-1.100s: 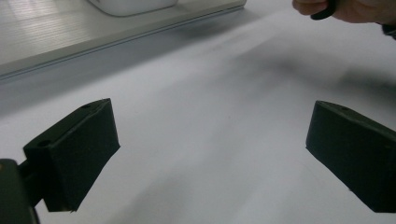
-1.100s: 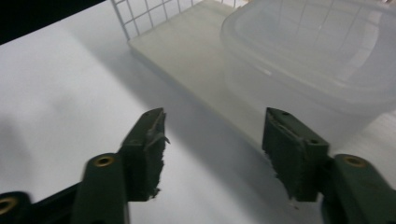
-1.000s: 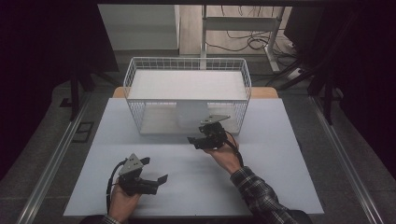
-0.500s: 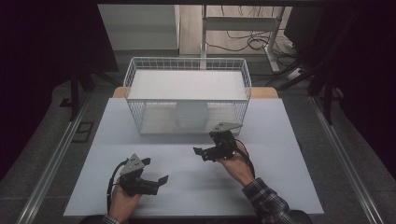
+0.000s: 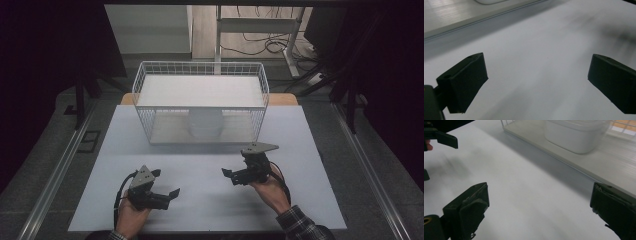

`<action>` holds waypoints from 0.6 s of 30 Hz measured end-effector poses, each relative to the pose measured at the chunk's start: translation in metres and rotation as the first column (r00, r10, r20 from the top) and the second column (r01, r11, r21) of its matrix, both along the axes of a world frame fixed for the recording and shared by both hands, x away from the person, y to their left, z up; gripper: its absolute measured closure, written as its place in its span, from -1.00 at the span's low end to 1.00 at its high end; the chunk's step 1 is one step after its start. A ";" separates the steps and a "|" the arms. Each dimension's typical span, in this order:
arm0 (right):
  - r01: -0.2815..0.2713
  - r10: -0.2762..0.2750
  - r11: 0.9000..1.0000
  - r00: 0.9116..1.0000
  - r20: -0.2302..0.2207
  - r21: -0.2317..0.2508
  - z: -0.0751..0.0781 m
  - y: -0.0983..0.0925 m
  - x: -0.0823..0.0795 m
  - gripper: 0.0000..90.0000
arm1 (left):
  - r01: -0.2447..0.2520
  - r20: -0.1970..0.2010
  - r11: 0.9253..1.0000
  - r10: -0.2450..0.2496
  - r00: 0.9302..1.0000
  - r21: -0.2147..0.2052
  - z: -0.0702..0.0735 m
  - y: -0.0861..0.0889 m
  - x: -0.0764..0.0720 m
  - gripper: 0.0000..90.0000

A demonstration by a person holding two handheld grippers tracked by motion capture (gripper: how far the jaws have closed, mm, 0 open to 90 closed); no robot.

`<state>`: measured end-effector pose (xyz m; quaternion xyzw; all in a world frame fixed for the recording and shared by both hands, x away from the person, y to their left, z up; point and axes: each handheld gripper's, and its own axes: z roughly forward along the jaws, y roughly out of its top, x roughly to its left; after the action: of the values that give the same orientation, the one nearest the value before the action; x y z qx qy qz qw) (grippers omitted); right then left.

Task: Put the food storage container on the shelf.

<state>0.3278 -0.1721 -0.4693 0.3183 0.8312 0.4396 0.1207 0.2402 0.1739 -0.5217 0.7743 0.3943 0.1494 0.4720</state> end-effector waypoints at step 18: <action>0.091 -0.091 0.992 0.996 0.013 -0.086 -0.032 -0.049 -0.033 -1.00 | 0.021 -0.012 0.998 -0.021 1.000 0.062 -0.006 -0.006 -0.001 -0.97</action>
<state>0.2953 -0.2216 -0.5011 0.3484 0.8335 0.3987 0.1579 0.2393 0.1681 -0.5273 0.7935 0.3840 0.1521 0.4469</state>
